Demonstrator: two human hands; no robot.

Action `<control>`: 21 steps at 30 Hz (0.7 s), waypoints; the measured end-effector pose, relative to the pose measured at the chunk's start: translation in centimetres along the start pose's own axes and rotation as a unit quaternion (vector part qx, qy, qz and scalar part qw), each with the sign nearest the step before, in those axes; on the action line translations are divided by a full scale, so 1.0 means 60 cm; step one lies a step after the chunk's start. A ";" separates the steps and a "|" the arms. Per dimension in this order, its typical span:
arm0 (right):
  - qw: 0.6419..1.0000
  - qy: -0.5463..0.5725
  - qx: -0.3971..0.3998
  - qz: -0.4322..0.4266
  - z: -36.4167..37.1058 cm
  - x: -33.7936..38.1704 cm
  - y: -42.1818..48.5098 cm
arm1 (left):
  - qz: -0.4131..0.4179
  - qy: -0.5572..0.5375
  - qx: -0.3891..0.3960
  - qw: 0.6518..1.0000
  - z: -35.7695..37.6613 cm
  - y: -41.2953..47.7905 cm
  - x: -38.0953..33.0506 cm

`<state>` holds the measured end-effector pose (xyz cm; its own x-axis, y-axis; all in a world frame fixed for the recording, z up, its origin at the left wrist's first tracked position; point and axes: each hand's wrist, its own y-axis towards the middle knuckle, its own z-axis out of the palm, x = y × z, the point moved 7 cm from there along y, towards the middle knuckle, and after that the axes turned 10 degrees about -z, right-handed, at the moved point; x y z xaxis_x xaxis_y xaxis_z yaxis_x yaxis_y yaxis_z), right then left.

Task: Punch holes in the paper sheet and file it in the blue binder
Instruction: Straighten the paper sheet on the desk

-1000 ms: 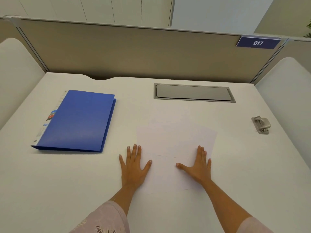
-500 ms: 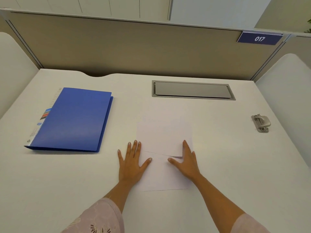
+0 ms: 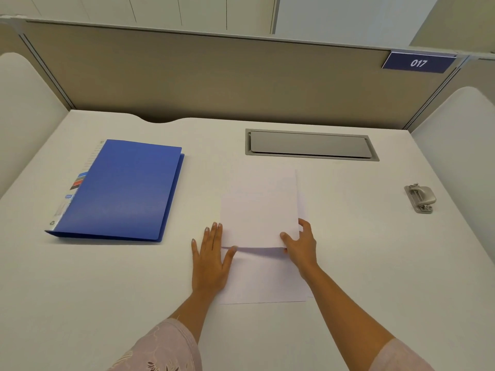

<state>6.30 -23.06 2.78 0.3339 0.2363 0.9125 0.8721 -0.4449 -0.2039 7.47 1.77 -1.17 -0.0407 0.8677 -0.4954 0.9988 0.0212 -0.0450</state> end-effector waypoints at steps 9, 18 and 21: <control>0.992 -0.109 0.060 -0.007 -0.037 -0.057 -0.102 | -0.017 -0.014 -0.007 1.000 0.001 0.000 0.002; 0.977 -0.213 -0.031 0.015 -0.064 -0.044 -0.076 | -0.011 0.018 0.008 1.000 0.004 0.001 0.001; 0.956 -0.290 -0.031 0.044 -0.065 -0.031 -0.053 | -0.027 -0.002 0.008 1.000 0.000 0.002 -0.006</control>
<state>1.50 -25.43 3.09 0.5622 0.6269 0.5394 0.8150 -0.5307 -0.2327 7.63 1.45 -0.96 -0.0956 0.8633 -0.4956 0.9944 0.0607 -0.0860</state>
